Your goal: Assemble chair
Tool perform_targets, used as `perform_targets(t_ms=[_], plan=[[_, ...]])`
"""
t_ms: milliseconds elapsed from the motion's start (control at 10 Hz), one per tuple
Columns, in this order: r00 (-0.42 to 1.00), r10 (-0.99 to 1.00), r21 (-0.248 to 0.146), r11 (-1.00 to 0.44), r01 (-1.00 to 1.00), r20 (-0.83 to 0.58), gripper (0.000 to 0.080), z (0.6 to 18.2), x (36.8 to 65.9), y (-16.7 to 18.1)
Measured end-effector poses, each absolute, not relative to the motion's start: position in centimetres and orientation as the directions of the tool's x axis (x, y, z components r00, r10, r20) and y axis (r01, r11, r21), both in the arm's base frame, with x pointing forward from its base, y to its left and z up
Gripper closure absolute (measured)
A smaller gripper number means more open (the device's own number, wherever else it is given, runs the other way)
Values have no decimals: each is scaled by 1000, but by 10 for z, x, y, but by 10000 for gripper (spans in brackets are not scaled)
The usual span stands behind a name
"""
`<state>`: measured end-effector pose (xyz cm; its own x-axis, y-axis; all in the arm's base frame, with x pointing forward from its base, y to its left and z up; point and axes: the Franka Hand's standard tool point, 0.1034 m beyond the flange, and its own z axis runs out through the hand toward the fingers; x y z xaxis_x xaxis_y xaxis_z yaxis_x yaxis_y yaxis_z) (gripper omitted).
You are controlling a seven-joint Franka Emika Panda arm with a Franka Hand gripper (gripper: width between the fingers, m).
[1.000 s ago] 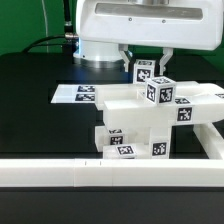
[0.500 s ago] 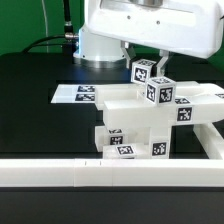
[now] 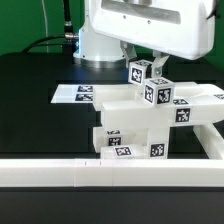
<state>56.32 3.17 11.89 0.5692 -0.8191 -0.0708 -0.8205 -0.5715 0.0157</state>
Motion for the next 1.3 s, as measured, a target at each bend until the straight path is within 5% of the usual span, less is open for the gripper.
perform_targets(t_ms=[600, 700, 800, 1000, 1300], plan=[[201, -978, -16, -200, -980, -64, 512, 119, 570, 38], [180, -982, -13, -179, -984, -64, 411, 118, 569, 38], [180, -982, -12, -179, -984, -64, 411, 117, 569, 38], [225, -972, -13, -225, -974, -62, 181, 117, 569, 38], [409, -911, -5, -409, -912, -56, 156, 115, 565, 44]])
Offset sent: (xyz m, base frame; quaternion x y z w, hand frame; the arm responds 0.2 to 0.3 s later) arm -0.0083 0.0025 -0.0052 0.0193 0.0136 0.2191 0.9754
